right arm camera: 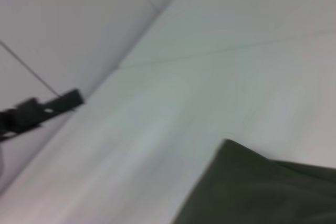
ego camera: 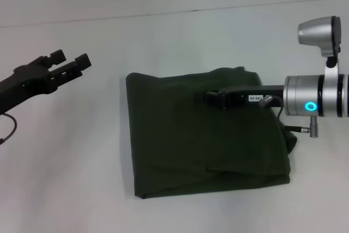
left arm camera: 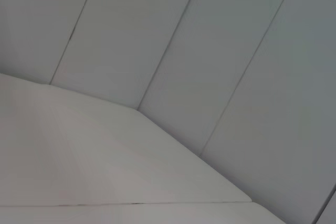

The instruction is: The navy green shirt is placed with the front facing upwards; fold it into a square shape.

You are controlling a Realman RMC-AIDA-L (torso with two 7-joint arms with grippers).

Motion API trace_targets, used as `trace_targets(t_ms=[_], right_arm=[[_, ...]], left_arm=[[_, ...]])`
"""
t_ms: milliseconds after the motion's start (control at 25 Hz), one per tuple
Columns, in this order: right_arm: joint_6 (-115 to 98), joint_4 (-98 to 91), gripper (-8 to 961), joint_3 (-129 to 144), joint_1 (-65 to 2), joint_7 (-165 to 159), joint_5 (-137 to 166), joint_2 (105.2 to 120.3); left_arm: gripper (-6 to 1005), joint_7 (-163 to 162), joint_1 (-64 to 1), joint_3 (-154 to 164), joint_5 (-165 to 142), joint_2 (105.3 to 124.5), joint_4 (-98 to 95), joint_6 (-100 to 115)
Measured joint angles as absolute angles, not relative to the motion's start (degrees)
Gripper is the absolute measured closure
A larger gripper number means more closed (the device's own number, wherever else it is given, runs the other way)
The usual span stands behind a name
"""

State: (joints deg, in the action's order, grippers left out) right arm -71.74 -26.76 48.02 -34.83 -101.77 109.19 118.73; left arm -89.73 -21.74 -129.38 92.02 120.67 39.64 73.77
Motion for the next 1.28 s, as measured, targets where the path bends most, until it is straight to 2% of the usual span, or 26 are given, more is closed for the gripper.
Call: trace_targets(t_ms=[400,800,1000,1120,1280], right_arm=[[-78.09,-28.04,811,45.95,-33.23,-95.91,108.65,118.67],[-85.69,-28.05,759,42.11,-29.87,-90.04,108.62,117.94],[-91.86,-28.05,517,38.11,-27.32,-86.13,108.62,117.9],[-95.0,-28.04,300,37.08,-26.18,-84.8,108.62,117.53],[-97.07,-28.06,119,36.98,-25.02,-83.79,108.89,117.14]], left_arm=[[82,-90.12,-19.29,-129.38,92.02,120.3,39.97,77.62],[82,-90.25,-15.83,-130.81,91.97,118.72,39.71,86.72],[82,-89.38,-13.96,-130.99,91.26,118.53,39.98,89.93],[82,-88.61,-13.27,-130.99,90.62,118.54,39.71,90.99],[82,-88.02,-12.48,-130.97,90.54,118.59,39.6,92.61]])
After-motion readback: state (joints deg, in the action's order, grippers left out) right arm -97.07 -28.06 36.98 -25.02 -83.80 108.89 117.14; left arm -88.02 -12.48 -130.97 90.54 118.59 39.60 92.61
